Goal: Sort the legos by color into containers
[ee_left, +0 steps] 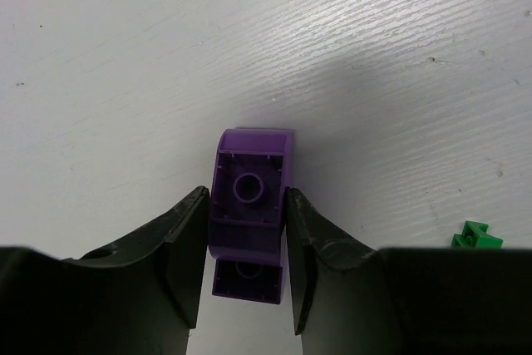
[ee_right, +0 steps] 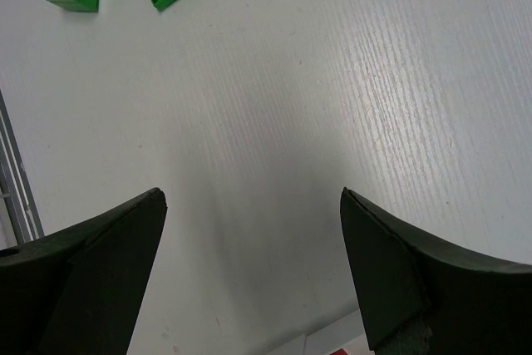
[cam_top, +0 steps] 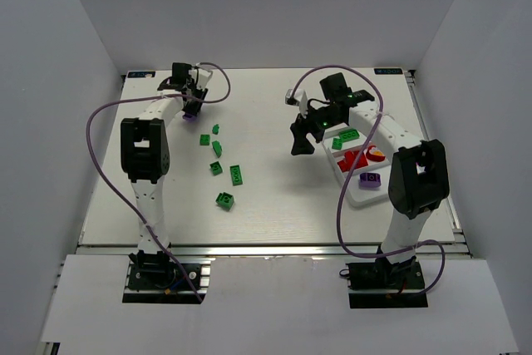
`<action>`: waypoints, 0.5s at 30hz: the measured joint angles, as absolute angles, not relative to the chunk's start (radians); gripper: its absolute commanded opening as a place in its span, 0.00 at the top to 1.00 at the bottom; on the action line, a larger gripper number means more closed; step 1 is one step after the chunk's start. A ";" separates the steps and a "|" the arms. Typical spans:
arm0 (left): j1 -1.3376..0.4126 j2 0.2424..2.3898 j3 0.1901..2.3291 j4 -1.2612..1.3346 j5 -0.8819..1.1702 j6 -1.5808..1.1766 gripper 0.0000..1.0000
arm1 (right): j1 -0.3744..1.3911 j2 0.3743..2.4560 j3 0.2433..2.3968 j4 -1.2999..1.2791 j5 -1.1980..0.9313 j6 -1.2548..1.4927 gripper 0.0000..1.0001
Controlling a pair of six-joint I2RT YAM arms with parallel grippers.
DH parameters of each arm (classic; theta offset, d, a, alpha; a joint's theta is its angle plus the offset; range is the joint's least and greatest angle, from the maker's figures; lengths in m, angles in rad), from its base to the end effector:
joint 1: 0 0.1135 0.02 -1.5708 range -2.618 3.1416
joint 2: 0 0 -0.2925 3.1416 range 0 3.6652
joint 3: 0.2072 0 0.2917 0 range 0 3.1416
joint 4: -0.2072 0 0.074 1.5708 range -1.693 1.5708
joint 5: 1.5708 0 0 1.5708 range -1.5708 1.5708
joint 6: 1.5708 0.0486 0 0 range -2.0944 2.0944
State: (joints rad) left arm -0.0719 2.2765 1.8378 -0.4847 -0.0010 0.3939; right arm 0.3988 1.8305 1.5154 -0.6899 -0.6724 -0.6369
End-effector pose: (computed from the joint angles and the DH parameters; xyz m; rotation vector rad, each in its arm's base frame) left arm 0.5661 -0.0407 0.1714 0.5765 2.4320 0.1356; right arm 0.3985 0.2008 0.2702 -1.4040 1.9705 0.7521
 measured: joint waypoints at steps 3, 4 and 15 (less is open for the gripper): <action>-0.068 2.276 1.839 -0.484 0.012 0.377 0.75 | 0.398 1.831 1.515 -0.690 -0.673 -0.637 0.11; -0.067 2.276 1.839 -0.483 0.016 0.370 0.77 | 0.398 1.831 1.515 -0.690 -0.673 -0.637 0.11; -0.054 2.148 1.693 -0.332 0.246 0.048 0.86 | 0.398 1.821 1.509 -0.670 -0.688 -0.588 0.11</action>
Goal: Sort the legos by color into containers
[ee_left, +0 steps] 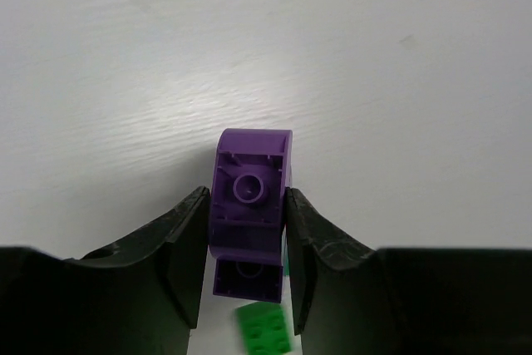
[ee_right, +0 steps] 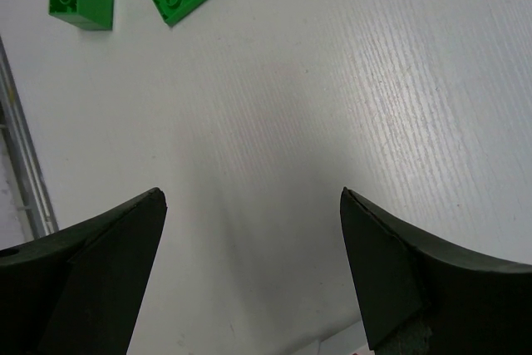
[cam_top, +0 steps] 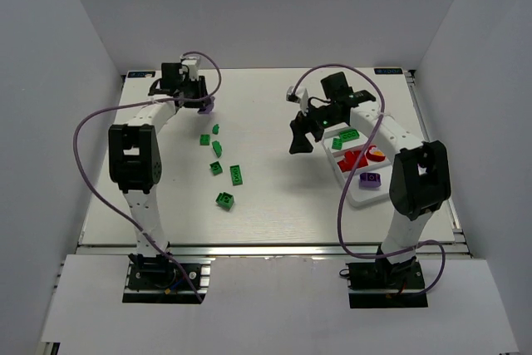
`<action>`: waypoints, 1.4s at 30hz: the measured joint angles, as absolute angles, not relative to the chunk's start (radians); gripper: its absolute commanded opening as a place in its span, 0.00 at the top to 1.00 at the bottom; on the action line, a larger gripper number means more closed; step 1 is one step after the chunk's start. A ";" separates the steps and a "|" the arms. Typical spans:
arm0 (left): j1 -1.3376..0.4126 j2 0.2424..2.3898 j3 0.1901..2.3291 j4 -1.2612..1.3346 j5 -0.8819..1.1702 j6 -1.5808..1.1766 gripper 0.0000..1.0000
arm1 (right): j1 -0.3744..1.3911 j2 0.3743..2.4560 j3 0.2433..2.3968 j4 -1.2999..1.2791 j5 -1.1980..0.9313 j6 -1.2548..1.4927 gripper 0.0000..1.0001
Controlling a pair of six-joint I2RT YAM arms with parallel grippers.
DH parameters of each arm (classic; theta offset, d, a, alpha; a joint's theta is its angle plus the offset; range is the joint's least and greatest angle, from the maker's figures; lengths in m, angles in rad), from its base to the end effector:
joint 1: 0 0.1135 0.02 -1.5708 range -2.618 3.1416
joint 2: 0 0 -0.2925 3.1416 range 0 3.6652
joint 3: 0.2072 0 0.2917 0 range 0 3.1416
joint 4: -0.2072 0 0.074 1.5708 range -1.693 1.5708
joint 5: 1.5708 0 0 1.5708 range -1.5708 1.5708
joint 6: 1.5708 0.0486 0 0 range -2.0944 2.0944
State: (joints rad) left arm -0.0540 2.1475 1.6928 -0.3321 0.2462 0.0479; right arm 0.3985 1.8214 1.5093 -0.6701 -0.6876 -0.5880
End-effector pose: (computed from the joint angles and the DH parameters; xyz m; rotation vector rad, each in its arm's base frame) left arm 0.5464 -0.0414 0.2015 0.2391 2.3342 -0.2929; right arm 0.3978 0.2009 0.2735 -1.3594 1.9814 0.7829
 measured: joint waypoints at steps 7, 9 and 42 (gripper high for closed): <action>-0.063 1.917 1.401 0.158 0.567 -0.497 0.88 | 0.377 1.782 1.506 -0.567 -0.820 -0.324 0.11; -0.082 1.877 1.315 0.305 0.614 -0.636 0.88 | 0.370 1.766 1.496 -0.498 -0.868 -0.198 0.10; -0.376 1.699 0.916 0.978 0.625 -1.217 0.88 | 0.361 1.722 1.375 -0.023 -1.089 0.506 0.19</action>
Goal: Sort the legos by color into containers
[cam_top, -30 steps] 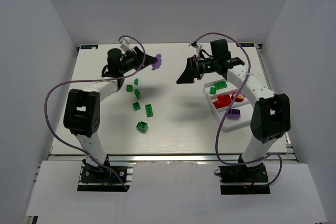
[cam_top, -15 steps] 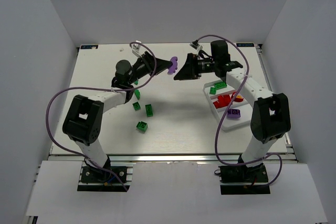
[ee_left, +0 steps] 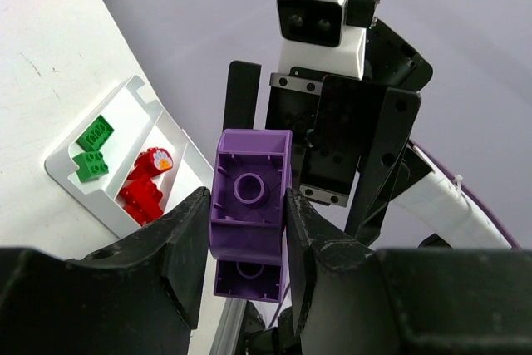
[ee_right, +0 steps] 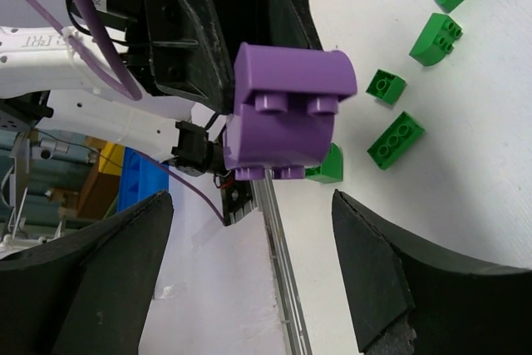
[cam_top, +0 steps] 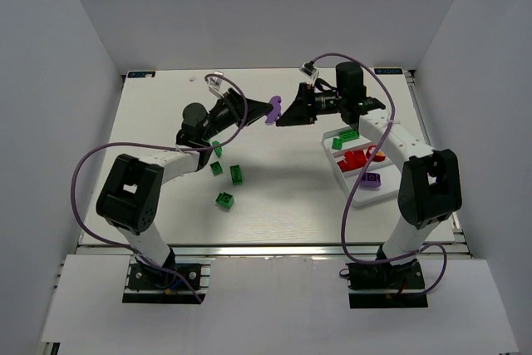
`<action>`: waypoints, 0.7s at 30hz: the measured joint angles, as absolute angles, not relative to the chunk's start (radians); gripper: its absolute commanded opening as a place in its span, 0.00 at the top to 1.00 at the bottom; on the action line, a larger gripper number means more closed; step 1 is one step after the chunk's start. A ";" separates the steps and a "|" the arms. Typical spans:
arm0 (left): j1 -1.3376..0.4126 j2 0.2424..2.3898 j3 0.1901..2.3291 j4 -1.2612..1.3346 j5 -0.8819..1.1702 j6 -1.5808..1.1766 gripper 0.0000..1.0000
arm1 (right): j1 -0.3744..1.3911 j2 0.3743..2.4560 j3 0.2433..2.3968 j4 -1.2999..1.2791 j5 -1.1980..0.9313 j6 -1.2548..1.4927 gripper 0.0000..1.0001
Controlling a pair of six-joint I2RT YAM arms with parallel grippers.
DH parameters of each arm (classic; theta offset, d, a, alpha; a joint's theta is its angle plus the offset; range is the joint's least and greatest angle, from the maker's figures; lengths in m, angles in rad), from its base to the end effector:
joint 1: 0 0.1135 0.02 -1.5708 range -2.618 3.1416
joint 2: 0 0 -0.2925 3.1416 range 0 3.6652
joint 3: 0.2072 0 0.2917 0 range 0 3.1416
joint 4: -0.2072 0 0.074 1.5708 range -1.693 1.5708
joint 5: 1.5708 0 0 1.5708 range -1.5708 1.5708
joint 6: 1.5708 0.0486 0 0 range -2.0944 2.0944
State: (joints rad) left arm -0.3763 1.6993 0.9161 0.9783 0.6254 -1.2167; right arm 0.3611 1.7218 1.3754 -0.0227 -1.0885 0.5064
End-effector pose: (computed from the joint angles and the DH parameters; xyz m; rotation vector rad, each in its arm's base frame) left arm 0.3740 -0.1784 0.2667 -0.0753 1.6604 -1.6953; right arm 0.3991 0.1968 0.3274 -0.6522 1.9646 1.6008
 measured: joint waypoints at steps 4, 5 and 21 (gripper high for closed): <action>-0.386 1.699 0.909 0.982 0.617 -1.221 0.88 | 0.361 1.722 1.375 -0.010 -1.104 0.522 0.21; -0.389 1.699 0.909 0.985 0.616 -1.221 0.88 | 0.361 1.722 1.375 -0.006 -1.104 0.525 0.22; -0.401 1.699 0.909 1.010 0.612 -1.231 0.88 | 0.361 1.752 1.376 0.069 -1.105 0.603 0.32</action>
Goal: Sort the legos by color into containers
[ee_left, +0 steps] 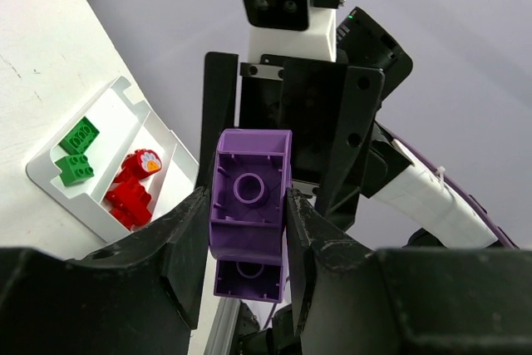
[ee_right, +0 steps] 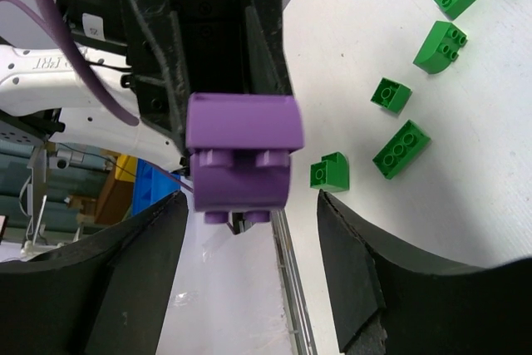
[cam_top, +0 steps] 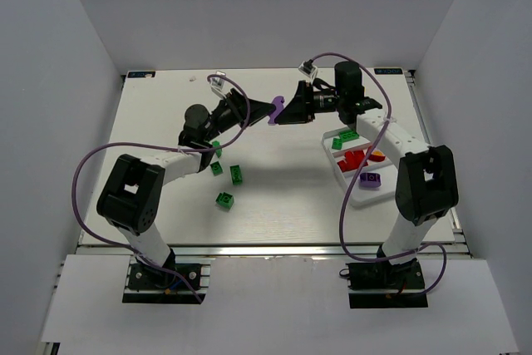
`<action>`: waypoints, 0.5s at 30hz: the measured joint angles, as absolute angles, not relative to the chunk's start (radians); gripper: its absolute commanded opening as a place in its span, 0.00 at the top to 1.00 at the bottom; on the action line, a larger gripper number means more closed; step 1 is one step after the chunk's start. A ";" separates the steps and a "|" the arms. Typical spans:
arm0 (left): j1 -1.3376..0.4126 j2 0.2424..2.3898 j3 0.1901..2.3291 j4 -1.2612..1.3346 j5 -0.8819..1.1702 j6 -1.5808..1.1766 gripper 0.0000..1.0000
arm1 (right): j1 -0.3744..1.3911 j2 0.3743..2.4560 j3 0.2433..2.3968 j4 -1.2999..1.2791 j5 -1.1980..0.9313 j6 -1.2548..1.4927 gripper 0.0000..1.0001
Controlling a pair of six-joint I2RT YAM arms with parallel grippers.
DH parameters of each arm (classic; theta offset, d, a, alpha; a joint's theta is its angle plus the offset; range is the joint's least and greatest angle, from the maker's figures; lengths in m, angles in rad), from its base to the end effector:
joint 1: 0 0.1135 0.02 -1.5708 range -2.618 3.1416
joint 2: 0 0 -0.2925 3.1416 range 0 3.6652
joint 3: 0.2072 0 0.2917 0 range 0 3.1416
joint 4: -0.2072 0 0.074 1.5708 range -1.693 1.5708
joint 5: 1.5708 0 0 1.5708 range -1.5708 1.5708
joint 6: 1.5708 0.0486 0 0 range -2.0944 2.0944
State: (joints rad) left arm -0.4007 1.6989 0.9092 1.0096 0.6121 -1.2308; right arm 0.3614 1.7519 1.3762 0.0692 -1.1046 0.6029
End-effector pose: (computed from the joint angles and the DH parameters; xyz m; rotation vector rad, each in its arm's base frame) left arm 0.3685 -0.1864 0.2680 -0.0646 1.6408 -1.7194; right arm 0.4071 0.2003 0.3234 -0.6128 1.9586 1.6566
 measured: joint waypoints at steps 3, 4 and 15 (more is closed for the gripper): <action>-0.403 1.699 0.909 1.015 0.612 -1.233 0.88 | 0.362 1.764 1.377 0.084 -1.105 0.619 0.34; -0.404 1.699 0.909 1.018 0.612 -1.235 0.88 | 0.362 1.769 1.377 0.086 -1.105 0.624 0.34; -0.410 1.699 0.898 1.034 0.609 -1.247 0.88 | 0.365 1.783 1.386 0.139 -1.130 0.666 0.41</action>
State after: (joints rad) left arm -0.4099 1.6989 0.8982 1.0340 0.6090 -1.2472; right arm 0.3649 1.7832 1.3861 0.1394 -1.1301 0.6659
